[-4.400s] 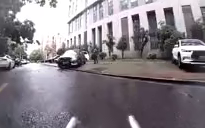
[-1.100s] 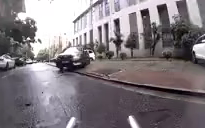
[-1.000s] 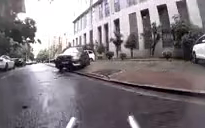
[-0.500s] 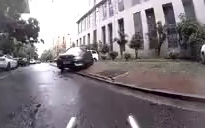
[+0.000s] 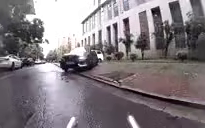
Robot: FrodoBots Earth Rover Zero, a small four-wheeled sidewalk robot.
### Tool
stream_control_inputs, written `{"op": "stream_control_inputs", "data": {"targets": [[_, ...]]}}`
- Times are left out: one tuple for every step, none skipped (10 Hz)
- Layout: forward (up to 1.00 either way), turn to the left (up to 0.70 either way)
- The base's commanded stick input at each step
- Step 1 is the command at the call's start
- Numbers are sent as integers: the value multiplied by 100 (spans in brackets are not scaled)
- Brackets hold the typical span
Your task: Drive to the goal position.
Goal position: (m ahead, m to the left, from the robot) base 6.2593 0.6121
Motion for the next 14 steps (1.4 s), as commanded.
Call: {"op": "stream_control_inputs", "data": {"targets": [[70, 14], [35, 42], [0, 70], [0, 70], [0, 70], [0, 70], [0, 70], [0, 70], [0, 70], [0, 70], [0, 70], [0, 70], [0, 70], [0, 70]]}}
